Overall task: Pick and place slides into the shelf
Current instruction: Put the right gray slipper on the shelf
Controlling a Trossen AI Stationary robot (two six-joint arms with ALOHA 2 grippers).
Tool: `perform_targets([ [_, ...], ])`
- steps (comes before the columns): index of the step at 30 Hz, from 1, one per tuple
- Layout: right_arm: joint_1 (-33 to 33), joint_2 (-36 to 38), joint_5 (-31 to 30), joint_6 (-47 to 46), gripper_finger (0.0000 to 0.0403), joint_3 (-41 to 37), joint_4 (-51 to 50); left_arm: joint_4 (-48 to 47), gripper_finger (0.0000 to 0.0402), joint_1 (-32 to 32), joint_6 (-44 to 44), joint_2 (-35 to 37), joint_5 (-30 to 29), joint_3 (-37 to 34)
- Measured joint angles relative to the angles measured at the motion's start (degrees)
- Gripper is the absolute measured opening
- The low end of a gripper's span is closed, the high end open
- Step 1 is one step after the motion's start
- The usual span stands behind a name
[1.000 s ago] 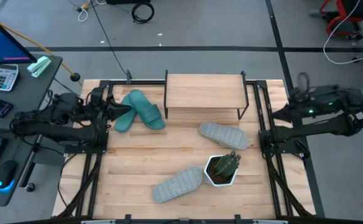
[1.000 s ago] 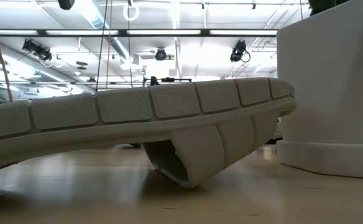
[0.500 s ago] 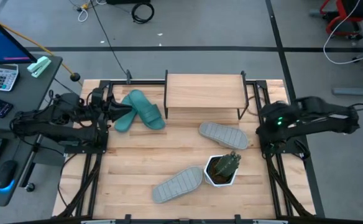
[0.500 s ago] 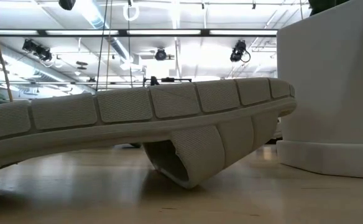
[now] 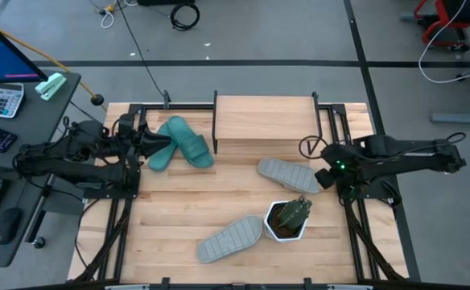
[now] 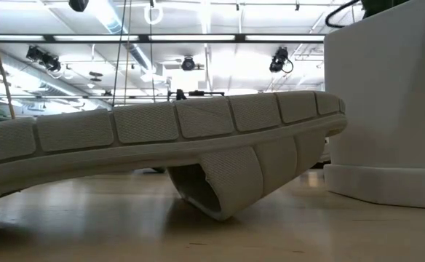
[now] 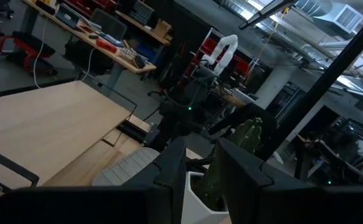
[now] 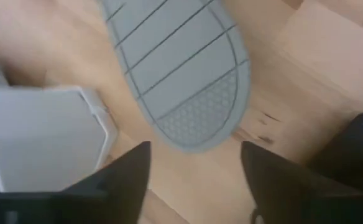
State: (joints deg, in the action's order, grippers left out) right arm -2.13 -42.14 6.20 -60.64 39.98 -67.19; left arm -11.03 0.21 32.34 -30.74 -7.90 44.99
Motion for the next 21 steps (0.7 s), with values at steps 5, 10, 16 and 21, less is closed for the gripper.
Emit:
perform_targets([
  [5, -0.7, -4.1, 0.9, -3.0, 0.0331, -1.1, 2.3, 0.0, 0.0094, 0.0, 0.0, 0.0, 0.0, 0.0],
  [10, -0.7, -7.8, 3.8, 3.0, 0.0342, 0.1, 4.7, -0.4, 0.0093, 0.0, 0.0, 0.0, 0.0, 0.0],
  [16, -0.1, -10.3, 4.1, 17.5, 0.0331, 2.9, 4.4, -0.5, 0.0098, 0.0, 0.0, 0.0, 0.0, 0.0],
  [21, 5.2, -12.1, 4.3, 33.0, 0.0321, 7.9, 4.4, -0.5, 0.0096, 0.0, 0.0, 0.0, 0.0, 0.0],
])
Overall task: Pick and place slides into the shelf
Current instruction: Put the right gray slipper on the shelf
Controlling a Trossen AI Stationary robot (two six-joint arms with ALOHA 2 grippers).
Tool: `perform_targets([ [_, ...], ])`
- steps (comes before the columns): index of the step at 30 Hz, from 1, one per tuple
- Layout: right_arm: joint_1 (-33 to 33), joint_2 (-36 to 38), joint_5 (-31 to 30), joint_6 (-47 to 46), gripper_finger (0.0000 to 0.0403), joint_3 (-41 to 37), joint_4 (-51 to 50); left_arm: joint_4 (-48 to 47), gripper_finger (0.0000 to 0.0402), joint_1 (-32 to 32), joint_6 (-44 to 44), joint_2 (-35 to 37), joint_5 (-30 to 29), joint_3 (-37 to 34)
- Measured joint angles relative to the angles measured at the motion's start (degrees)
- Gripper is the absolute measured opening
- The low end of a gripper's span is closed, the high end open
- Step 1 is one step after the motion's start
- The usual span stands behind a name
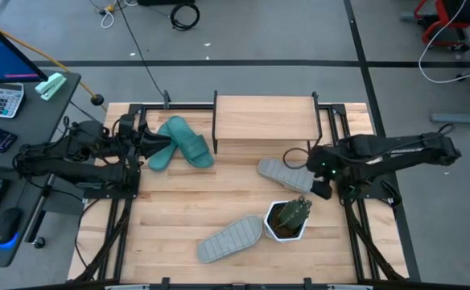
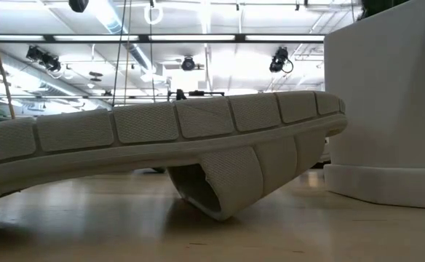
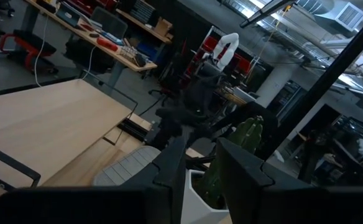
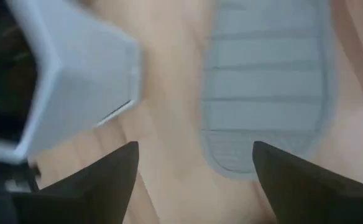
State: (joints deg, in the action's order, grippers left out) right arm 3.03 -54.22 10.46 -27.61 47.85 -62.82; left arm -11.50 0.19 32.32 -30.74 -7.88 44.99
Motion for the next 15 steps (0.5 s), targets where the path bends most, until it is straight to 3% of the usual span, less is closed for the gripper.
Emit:
perform_targets([
  [8, 13.2, -5.1, -7.5, 5.8, 0.0310, 5.0, -7.3, -1.5, 0.0097, 0.0, 0.0, 0.0, 0.0, 0.0],
  [12, 18.7, -6.5, -12.9, -0.5, 0.0301, 5.2, -8.9, -2.5, 0.0093, 0.0, 0.0, 0.0, 0.0, 0.0],
  [15, 19.4, -6.4, -13.8, -6.5, 0.0293, 5.2, -7.6, -2.6, 0.0092, 0.0, 0.0, 0.0, 0.0, 0.0],
])
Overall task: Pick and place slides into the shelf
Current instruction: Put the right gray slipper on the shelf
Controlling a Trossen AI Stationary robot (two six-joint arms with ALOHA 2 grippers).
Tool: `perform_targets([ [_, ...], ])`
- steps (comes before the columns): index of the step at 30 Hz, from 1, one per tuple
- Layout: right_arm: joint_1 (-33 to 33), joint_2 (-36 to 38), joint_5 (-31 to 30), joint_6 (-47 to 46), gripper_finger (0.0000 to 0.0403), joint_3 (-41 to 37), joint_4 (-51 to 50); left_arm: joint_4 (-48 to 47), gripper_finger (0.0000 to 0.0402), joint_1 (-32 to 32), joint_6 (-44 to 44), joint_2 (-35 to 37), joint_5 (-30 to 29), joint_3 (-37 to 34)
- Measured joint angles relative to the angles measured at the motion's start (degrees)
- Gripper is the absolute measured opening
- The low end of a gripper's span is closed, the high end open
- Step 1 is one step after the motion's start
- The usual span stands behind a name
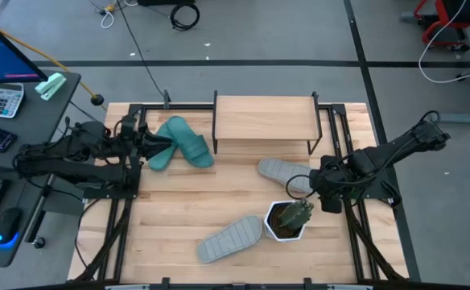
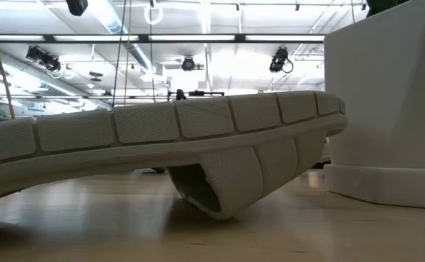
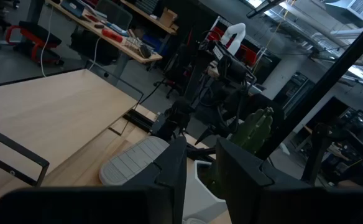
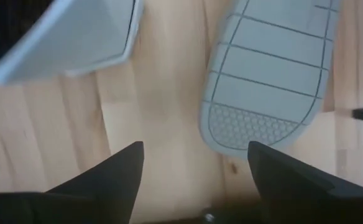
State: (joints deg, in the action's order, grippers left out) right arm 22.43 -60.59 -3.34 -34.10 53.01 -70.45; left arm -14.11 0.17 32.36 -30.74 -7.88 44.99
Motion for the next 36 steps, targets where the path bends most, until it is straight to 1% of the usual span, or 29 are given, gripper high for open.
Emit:
perform_targets([
  [3, -0.2, 0.0, -0.8, -3.9, 0.0288, 0.0, 0.9, 0.0, 0.0093, 0.0, 0.0, 0.0, 0.0, 0.0],
  [5, -0.9, 0.0, -2.7, -5.7, 0.0286, 0.0, 0.4, 0.0, 0.0094, 0.0, 0.0, 0.0, 0.0, 0.0],
  [7, -2.2, 0.0, -5.2, -8.6, 0.0285, 0.0, -2.3, 0.0, 0.0094, 0.0, 0.0, 0.0, 0.0, 0.0],
  [10, -5.8, 0.1, -8.2, -10.8, 0.0285, 0.0, -8.3, 0.0, 0.0090, 0.0, 0.0, 0.0, 0.0, 0.0],
  [15, -14.3, 1.4, -7.4, -8.8, 0.0285, 0.0, -10.1, -0.5, 0.0087, 0.0, 0.0, 0.0, 0.0, 0.0],
  [18, -20.1, 1.4, -4.3, -4.5, 0.0286, 0.0, -10.0, -1.0, 0.0091, 0.0, 0.0, 0.0, 0.0, 0.0],
  [22, -28.2, 1.4, 1.0, 4.0, 0.0288, -0.2, -9.4, -1.3, 0.0095, 0.0, 0.0, 0.0, 0.0, 0.0],
  [26, -37.0, 1.7, 7.6, 11.5, 0.0289, -2.9, -9.1, -1.3, 0.0095, 0.0, 0.0, 0.0, 0.0, 0.0],
  [28, -40.9, 2.4, 10.1, 13.8, 0.0288, -4.8, -8.0, -1.3, 0.0093, 0.0, 0.1, 0.0, 0.0, 0.0],
  [31, -45.7, 5.2, 14.1, 15.7, 0.0288, -7.4, -5.1, -1.4, 0.0092, 0.0, 0.8, 0.0, 0.0, 0.0],
  [36, -51.6, 13.5, 18.8, 15.5, 0.0288, -9.1, 0.0, -2.5, 0.0094, 0.0, 3.0, 0.0, 0.0, 0.0],
])
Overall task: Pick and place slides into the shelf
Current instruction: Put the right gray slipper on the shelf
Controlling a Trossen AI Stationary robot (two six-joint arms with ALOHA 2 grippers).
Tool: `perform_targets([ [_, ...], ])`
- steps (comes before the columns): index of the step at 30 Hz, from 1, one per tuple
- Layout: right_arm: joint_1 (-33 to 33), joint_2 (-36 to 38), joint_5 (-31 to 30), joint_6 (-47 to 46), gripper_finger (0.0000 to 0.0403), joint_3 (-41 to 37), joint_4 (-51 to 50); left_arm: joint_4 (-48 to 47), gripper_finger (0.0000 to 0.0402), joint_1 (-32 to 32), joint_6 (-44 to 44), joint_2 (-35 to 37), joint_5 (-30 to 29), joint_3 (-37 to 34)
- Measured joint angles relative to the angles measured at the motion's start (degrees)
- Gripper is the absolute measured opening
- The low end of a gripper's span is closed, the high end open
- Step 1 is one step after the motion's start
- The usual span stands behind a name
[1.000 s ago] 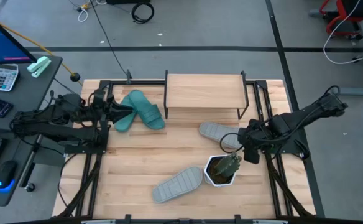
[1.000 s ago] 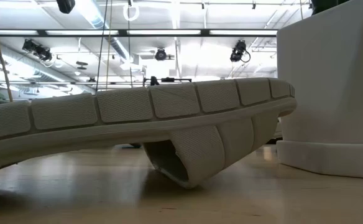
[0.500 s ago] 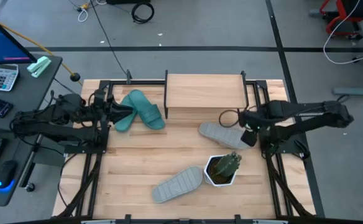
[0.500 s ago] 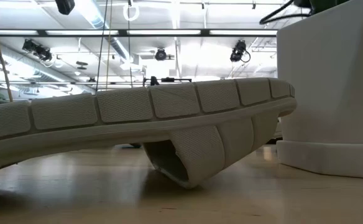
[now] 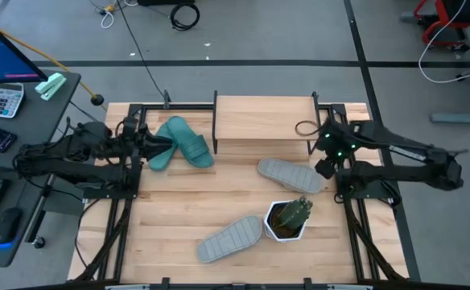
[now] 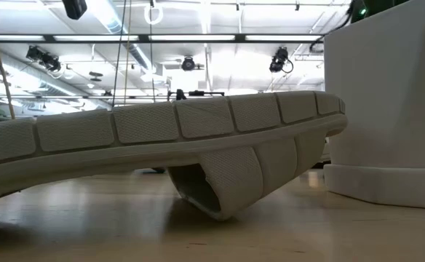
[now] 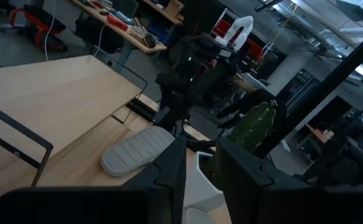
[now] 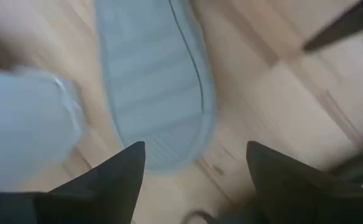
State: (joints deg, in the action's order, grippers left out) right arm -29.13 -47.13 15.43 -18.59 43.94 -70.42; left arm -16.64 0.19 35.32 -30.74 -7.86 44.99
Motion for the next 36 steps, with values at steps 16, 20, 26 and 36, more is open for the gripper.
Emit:
perform_targets([
  [16, -11.6, 5.8, 11.7, -2.0, 0.0288, -7.2, 5.1, 0.0, 0.0093, 0.0, 0.4, 0.0, 0.0, 0.0],
  [20, -12.2, 3.6, 12.1, 2.2, 0.0288, -7.9, 5.1, 0.0, 0.0092, 0.0, 0.5, 0.0, 0.0, 0.0],
  [26, -12.2, 0.8, 11.8, 6.5, 0.0288, -9.0, 5.3, 0.0, 0.0087, 0.0, 0.5, 0.0, 0.0, 0.0],
  [36, -12.2, -2.6, 10.4, 8.7, 0.0288, -10.0, 6.1, 0.0, 0.0095, 0.0, 0.6, 0.0, 0.0, 0.0],
])
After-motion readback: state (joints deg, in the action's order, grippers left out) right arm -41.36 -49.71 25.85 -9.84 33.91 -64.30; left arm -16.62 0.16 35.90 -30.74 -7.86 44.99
